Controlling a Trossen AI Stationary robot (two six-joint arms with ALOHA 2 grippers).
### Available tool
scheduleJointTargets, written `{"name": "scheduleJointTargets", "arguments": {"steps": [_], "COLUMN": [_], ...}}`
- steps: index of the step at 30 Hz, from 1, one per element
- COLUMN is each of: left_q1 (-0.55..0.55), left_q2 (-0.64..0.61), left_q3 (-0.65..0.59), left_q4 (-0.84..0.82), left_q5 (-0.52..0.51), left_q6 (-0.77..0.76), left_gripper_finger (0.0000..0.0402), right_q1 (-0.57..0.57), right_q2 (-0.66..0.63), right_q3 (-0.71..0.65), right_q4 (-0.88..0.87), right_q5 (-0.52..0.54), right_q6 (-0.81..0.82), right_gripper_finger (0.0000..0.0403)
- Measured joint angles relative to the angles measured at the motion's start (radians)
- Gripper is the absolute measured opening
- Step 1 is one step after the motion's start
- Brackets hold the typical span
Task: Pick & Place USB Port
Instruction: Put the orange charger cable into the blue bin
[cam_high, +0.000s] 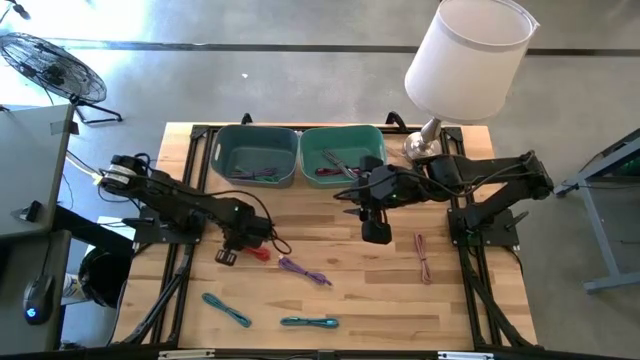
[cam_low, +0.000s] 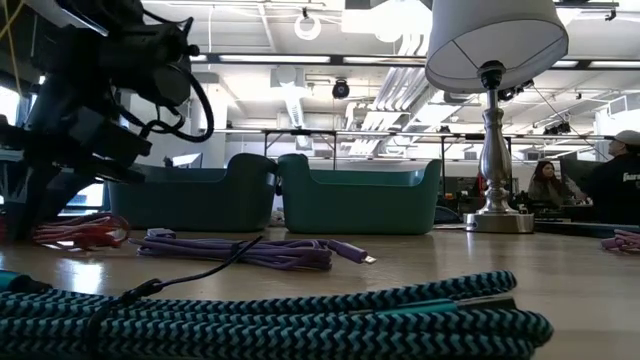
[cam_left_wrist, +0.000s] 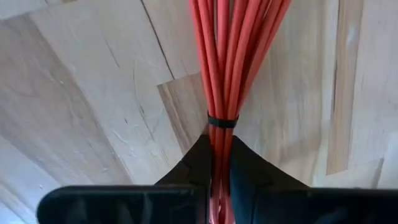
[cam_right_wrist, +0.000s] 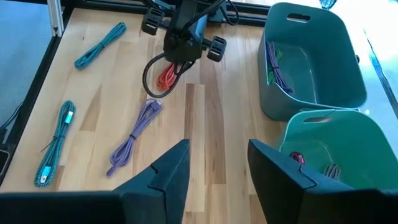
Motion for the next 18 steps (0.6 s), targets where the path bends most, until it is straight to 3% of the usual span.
{"name": "scheduleJointTargets", "arguments": {"steps": [5,9,12,15,18], "left_q1": [-0.004,-0.002,-0.002,0.003,0.075], "left_q2": [-0.05,-0.093,-0.116,-0.117,-0.12], "left_q3": [0.099,0.269,0.463,0.661,0.824], "left_q4": [-0.159,-0.331,-0.457,-0.626,-0.734], "left_q5": [0.025,-0.048,-0.19,-0.414,-0.608], "left_q6": [-0.045,-0.035,0.01,0.07,0.129], "left_gripper_finger": [0.0019,0.0017,0.0017,0.0017,0.0017], "right_q1": [0.0,0.0,-0.002,-0.011,-0.025], "right_q2": [0.0,0.0,0.0,0.0,0.0], "right_q3": [0.0,0.0,0.0,0.0,0.0], "right_q4": [-0.009,-0.014,-0.01,-0.008,-0.003], "right_q5": [0.0,0.003,0.012,0.031,0.046], "right_q6": [-0.009,-0.025,-0.049,-0.07,-0.072], "right_gripper_finger": [0.0153,0.0153,0.0153,0.0153,0.0153]}}
